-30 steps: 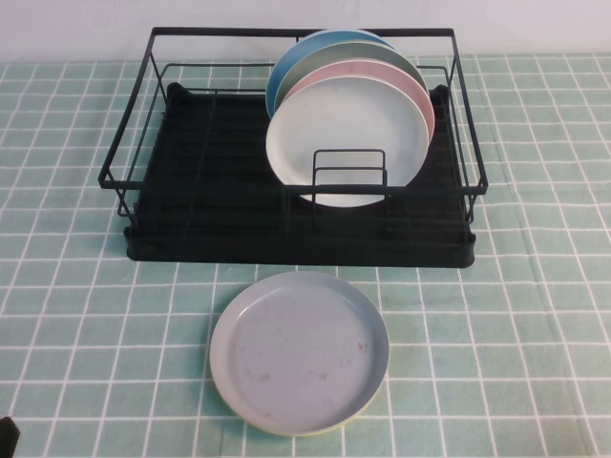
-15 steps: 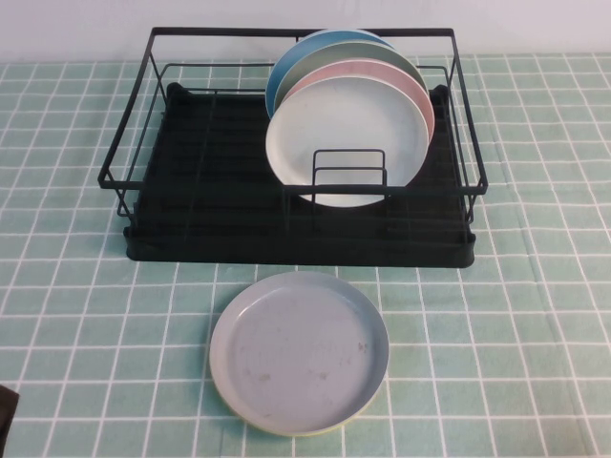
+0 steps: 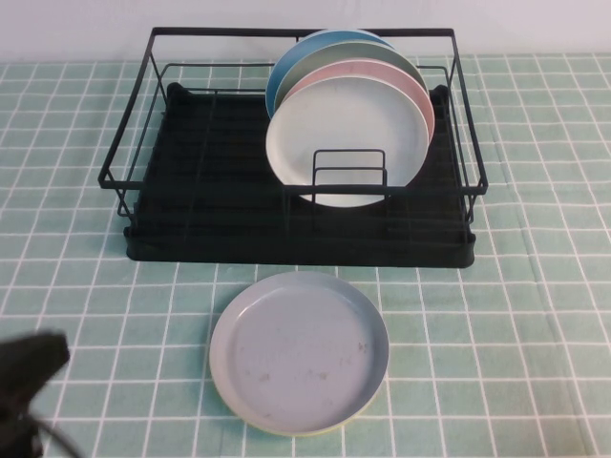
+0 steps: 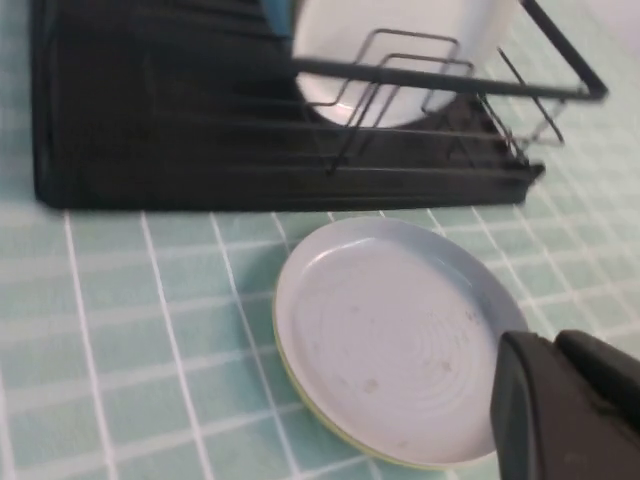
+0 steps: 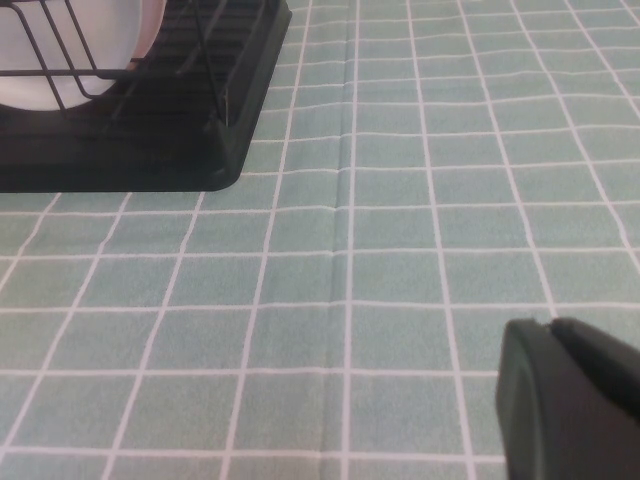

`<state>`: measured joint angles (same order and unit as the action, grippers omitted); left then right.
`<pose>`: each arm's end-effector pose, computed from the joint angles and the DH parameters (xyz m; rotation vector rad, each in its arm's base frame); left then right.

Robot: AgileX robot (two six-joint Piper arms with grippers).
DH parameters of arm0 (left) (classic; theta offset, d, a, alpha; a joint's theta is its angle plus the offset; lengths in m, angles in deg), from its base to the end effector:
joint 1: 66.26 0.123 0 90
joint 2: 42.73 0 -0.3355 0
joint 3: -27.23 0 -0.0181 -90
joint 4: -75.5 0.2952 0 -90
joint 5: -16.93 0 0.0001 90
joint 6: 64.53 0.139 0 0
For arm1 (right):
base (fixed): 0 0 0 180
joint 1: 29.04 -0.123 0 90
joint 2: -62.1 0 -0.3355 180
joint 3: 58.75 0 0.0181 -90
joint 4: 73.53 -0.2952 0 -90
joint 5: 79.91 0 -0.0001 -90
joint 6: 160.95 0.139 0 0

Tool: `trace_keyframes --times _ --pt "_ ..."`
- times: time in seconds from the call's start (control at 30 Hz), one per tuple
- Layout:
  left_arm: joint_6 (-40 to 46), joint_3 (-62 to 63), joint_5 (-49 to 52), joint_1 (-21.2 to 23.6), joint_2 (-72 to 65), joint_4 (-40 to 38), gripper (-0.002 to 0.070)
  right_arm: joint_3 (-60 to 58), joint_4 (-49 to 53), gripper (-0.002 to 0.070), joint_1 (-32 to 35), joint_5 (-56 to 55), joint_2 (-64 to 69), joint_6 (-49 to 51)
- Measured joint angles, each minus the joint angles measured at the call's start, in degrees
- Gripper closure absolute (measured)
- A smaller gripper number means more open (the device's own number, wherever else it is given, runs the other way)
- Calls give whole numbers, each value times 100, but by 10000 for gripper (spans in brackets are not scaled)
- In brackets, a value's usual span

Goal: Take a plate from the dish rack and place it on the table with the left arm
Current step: Grasp the plate from the shelf

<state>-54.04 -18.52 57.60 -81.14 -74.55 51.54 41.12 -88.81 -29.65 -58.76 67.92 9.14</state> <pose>0.1066 -0.0664 0.3229 0.2916 2.0209 -0.5237 0.0920 0.0142 0.1567 -0.0050 1.8586 0.1489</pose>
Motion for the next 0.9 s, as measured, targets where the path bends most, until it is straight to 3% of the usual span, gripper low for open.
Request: trace_keyframes --times 0.1,0.27,0.67,0.77,0.9 --pt "1087 1107 660 0 -1012 33 678 0 0 694 0 0 0 0" --pt "2192 2458 1281 -25 -2568 82 678 0 0 694 0 0 0 0" --pt "4452 4215 626 -370 -5155 -292 667 0 0 694 0 0 0 0" --pt "5159 4527 550 -391 -5599 -667 589 0 0 694 0 0 0 0" --pt "5915 4890 306 -391 -6136 -1104 410 0 0 694 0 0 0 0"
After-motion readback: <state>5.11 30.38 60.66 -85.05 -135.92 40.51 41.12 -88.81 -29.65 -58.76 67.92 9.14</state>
